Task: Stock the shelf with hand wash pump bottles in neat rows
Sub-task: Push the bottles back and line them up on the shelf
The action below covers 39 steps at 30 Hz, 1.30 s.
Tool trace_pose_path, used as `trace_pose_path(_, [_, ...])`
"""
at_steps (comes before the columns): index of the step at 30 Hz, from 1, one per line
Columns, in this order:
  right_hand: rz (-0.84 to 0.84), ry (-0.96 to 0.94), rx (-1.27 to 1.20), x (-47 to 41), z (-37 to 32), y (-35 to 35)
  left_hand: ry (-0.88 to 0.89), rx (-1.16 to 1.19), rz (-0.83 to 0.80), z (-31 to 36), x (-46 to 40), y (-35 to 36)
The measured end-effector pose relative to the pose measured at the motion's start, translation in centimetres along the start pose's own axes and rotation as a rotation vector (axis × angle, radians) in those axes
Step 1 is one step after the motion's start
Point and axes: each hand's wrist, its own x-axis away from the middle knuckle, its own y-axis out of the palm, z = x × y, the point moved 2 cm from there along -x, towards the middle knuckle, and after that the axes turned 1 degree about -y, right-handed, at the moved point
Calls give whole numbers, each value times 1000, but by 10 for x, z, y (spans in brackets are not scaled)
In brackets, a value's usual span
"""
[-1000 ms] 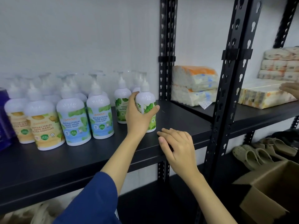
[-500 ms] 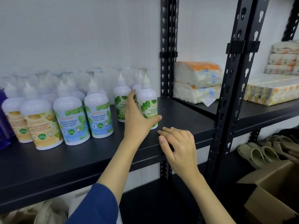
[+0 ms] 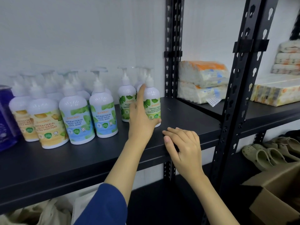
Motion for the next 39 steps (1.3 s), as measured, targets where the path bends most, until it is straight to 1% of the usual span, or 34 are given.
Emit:
trace_pose_path(14, [6, -3, -8, 1, 0, 0, -7, 83, -57, 0, -4, 0])
trace_pose_path(20, [5, -4, -6, 0, 0, 1, 23, -17, -34, 0, -6, 3])
trace_pose_path(23, [8, -3, -4, 0, 0, 0, 32, -31, -26, 0, -5, 4])
trace_pose_path(31, [4, 3, -5, 1, -1, 0, 13, 111, -32, -7, -8, 4])
trace_pose_path(39, [0, 8, -15, 0, -2, 0, -5, 125, -46, -8, -9, 4])
